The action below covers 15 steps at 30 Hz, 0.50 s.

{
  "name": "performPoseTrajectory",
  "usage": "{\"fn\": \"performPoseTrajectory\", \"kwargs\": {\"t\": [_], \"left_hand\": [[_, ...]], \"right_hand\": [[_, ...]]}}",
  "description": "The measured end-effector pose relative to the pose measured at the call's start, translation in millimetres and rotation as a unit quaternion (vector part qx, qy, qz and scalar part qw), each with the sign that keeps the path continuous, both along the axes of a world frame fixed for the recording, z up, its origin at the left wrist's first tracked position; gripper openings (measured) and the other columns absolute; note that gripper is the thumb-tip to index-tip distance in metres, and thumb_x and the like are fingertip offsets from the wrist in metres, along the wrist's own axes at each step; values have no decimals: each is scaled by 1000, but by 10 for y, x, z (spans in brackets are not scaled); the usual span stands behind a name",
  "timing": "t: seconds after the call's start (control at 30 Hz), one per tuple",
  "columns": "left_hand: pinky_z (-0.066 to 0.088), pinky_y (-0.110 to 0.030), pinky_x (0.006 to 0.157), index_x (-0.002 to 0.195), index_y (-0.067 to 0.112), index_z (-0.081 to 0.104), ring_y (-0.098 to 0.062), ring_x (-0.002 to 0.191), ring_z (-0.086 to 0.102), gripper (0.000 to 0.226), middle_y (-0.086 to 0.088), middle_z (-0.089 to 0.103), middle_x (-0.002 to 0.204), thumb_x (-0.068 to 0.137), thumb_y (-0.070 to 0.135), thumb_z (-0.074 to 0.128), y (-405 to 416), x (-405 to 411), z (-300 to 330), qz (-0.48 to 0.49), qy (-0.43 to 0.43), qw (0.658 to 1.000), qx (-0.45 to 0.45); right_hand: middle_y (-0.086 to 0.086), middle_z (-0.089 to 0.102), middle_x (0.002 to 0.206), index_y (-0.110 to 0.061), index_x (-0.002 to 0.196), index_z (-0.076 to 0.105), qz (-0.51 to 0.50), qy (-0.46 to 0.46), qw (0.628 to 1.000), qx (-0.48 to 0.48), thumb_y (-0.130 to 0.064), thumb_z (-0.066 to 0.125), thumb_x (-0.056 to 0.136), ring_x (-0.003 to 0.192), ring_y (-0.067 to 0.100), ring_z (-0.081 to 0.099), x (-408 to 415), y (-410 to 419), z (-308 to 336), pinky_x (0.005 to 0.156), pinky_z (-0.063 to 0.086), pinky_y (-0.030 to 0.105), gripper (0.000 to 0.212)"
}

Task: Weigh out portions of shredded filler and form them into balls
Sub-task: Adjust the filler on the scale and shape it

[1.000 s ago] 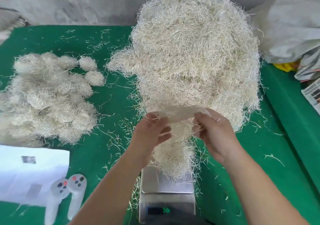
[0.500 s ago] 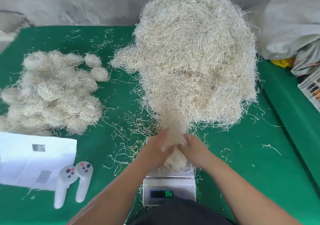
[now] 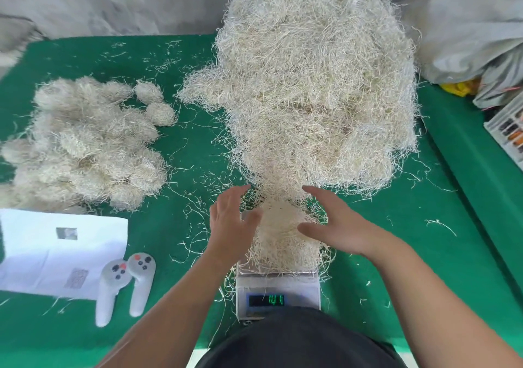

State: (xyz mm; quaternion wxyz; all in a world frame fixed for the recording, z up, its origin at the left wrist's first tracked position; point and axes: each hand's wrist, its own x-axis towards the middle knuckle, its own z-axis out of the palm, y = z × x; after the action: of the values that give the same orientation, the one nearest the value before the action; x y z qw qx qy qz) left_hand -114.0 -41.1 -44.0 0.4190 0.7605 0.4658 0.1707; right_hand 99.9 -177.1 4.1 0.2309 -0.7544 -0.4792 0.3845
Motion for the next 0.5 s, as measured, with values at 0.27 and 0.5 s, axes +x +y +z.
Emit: {"fn": "performPoseTrajectory", "kwargs": {"t": [0.27, 0.5], "left_hand": [[19, -43, 125, 145, 40, 48, -14, 149, 31, 47, 13, 38, 161, 101, 54, 41, -105, 62, 232, -162, 40, 966, 195], [22, -45, 124, 134, 27, 65, -24, 144, 39, 33, 5, 48, 154, 106, 37, 51, -256, 87, 301, -171, 48, 959, 220]], "right_hand": [[-11, 12, 173, -39, 164, 16, 59, -117, 988, 78, -52, 74, 89, 157, 10, 13, -211, -30, 199, 128, 18, 45, 96], [-17, 2, 173, -42, 164, 14, 76, -130, 986, 68, -51, 77, 86, 158, 9, 9, -351, -112, 125, 128, 17, 47, 100]]}}
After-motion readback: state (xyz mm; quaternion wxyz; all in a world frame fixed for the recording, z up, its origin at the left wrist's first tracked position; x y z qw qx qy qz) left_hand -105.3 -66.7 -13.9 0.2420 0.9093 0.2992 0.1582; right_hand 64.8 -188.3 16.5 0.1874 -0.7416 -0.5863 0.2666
